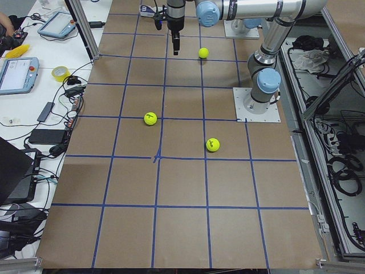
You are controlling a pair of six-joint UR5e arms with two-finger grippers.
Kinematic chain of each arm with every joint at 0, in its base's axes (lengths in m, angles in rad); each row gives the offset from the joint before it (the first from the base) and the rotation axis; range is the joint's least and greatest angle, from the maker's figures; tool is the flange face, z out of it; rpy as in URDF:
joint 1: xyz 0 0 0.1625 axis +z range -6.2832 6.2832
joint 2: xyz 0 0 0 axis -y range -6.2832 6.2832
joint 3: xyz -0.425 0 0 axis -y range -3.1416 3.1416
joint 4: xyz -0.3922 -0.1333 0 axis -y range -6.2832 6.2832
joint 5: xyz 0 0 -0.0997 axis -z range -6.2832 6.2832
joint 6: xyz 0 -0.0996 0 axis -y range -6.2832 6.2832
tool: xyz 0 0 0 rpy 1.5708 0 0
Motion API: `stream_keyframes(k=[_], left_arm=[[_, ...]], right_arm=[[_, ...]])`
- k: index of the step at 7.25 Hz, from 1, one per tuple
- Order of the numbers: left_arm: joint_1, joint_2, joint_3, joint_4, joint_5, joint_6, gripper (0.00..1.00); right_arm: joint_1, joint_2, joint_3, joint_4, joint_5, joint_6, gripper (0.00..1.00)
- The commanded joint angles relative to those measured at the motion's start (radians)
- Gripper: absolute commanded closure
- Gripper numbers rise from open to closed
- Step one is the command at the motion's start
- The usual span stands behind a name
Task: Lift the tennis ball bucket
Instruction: 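Move the right gripper above the upright white Wilson tennis ball can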
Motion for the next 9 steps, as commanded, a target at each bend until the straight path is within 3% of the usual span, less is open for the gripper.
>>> stream_keyframes(k=[1, 4, 6, 7, 9], left_arm=[[0.0, 0.0, 0.0, -0.001, 0.0, 0.001, 0.0], [0.0, 0.002, 0.002, 0.001, 0.0, 0.001, 0.0], [0.0, 0.002, 0.002, -0.001, 0.0, 0.0, 0.0], [0.0, 0.003, 0.0, -0.002, -0.001, 0.0, 0.0], [0.0, 0.003, 0.0, -0.002, -0.001, 0.001, 0.0]], right_arm=[[0.0, -0.002, 0.002, -0.007, 0.0, 0.002, 0.0], [-0.066, 0.012, -0.002, -0.01, 0.011, 0.013, 0.0], [-0.106, 0.11, -0.003, 0.005, 0.025, 0.016, 0.0], [-0.111, 0.148, -0.01, -0.089, 0.035, 0.013, 0.0], [-0.187, 0.272, -0.033, -0.198, -0.044, -0.008, 0.0]])
